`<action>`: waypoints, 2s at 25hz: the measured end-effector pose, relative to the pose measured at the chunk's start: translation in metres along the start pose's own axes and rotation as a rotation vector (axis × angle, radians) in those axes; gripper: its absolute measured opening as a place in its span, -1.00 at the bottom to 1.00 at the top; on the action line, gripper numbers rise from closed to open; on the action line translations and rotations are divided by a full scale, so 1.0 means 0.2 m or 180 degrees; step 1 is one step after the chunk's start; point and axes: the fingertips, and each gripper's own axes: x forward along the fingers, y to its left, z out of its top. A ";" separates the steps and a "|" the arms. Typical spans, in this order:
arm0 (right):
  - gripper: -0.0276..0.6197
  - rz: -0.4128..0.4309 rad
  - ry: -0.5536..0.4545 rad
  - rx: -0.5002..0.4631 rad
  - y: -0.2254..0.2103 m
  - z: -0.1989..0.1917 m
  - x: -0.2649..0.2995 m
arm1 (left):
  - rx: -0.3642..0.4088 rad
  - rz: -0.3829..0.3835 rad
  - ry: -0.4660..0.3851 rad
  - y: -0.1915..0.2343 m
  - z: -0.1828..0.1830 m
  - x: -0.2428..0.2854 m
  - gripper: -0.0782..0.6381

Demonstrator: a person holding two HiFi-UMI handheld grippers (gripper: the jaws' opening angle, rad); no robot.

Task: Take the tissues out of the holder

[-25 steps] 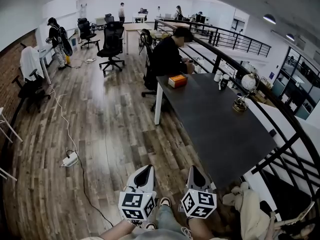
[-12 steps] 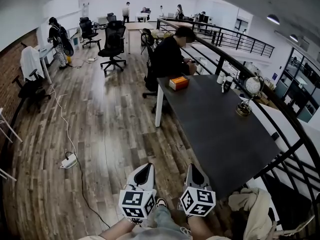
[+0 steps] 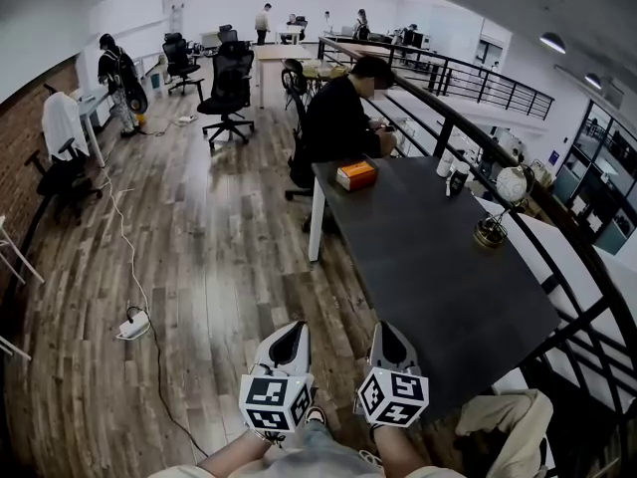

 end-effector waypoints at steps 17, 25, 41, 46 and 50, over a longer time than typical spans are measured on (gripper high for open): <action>-0.90 0.0044 0.0089 0.0052 -0.22 0.06 0.43 | 0.0052 0.0092 0.0068 0.03 0.03 0.48 -0.76; -0.90 0.0197 0.0140 0.0091 -0.24 0.06 0.63 | 0.0108 0.0158 0.0080 0.07 0.04 0.66 -0.76; -0.90 0.0227 0.0252 0.0126 -0.38 0.03 0.88 | 0.0147 0.0120 0.0221 0.06 -0.02 0.94 -0.76; -0.90 0.0187 0.0253 0.0128 -0.40 0.03 0.92 | 0.0154 0.0070 0.0265 0.07 -0.04 1.00 -0.76; -0.90 0.0109 0.0292 0.0142 -0.44 0.00 0.96 | 0.0135 0.0023 0.0272 0.08 -0.05 1.06 -0.76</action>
